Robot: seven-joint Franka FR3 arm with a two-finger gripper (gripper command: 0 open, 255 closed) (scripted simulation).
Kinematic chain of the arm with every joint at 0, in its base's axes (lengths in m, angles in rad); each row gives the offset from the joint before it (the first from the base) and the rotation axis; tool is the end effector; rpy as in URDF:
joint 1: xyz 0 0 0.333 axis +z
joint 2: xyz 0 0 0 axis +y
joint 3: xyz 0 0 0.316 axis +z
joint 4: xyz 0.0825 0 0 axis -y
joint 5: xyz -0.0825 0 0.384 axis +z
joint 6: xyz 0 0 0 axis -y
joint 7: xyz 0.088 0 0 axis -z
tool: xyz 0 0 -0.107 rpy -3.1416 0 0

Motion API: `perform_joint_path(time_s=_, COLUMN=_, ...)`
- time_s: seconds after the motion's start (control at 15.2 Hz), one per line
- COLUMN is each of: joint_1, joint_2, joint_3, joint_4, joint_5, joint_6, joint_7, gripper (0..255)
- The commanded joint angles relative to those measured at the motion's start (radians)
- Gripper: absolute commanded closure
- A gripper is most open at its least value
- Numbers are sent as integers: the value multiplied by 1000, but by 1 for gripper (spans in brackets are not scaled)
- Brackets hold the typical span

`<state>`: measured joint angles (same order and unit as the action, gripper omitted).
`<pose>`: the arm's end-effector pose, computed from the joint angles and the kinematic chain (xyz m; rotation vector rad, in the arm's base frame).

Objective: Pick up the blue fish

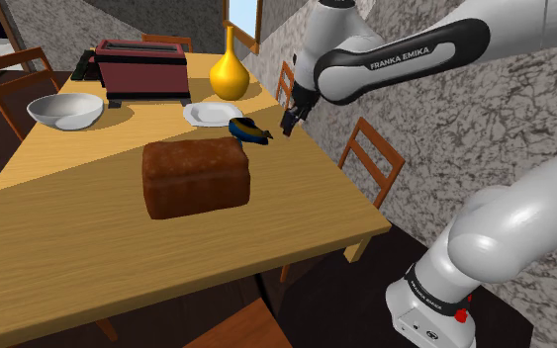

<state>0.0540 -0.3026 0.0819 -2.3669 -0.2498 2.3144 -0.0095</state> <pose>0.4701 0.0610 0.4682 2.8741 0.4219 0.3804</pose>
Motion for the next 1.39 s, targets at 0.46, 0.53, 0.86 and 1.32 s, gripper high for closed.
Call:
perform_joint_path(time_s=0.46, joint_1=3, joint_2=242, joint_3=60, joint_4=157, joint_5=-179, joint_6=231, joint_7=63, gripper=0)
perform_joint_path(time_s=0.53, joint_1=2, joint_2=248, joint_3=59, joint_4=151, joint_5=-188, joint_6=243, joint_7=72, gripper=0)
perform_joint_path(time_s=0.86, joint_1=-4, joint_2=282, joint_3=58, joint_4=123, joint_5=-237, joint_6=300, joint_7=120, gripper=0)
perform_joint_path(time_s=1.32, joint_1=-5, joint_2=295, joint_3=57, joint_4=113, joint_5=-256, joint_6=319, joint_7=139, gripper=255)
